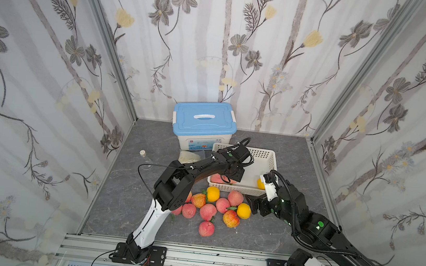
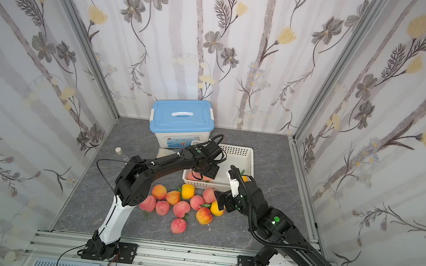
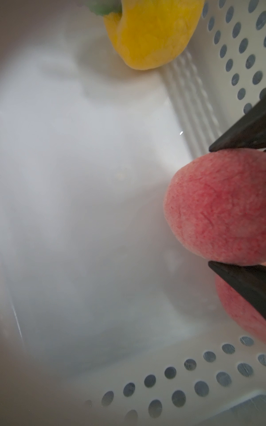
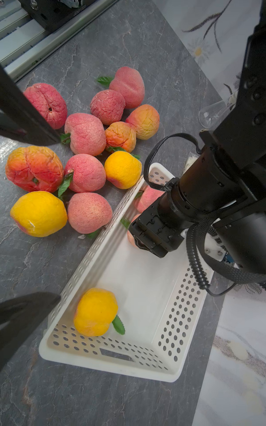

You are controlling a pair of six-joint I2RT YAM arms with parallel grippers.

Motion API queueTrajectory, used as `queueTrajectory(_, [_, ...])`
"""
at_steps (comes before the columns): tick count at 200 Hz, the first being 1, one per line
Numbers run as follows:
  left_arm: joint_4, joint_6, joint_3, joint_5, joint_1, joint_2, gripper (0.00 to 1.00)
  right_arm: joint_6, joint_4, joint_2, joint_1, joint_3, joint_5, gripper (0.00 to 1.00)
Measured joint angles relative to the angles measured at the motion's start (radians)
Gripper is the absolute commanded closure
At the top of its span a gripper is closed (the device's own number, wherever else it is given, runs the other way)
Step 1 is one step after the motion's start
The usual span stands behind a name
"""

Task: Put the peaches into the basket
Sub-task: Place the peach in the basket.

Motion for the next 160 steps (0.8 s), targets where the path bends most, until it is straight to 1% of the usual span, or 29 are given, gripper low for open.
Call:
queueTrajectory(53, [0.0, -0.007, -0.001, 0.0, -0.005, 0.0, 0.21, 0.015, -0.024, 0.014, 0.0, 0.002, -0.001, 0.02])
queueTrajectory(95, [0.001, -0.011, -0.001, 0.001, -0.006, -0.029, 0.19, 0.018, -0.051, 0.027, 0.0, 0.02, -0.028, 0.02])
queueTrajectory(128, [0.011, -0.011, -0.014, 0.001, -0.006, -0.099, 0.18, 0.028, -0.071, 0.027, 0.0, 0.021, -0.038, 0.02])
queueTrajectory(160, [0.052, -0.008, -0.094, -0.001, -0.006, -0.213, 0.18, 0.041, -0.105, 0.047, 0.0, 0.042, -0.053, 0.02])
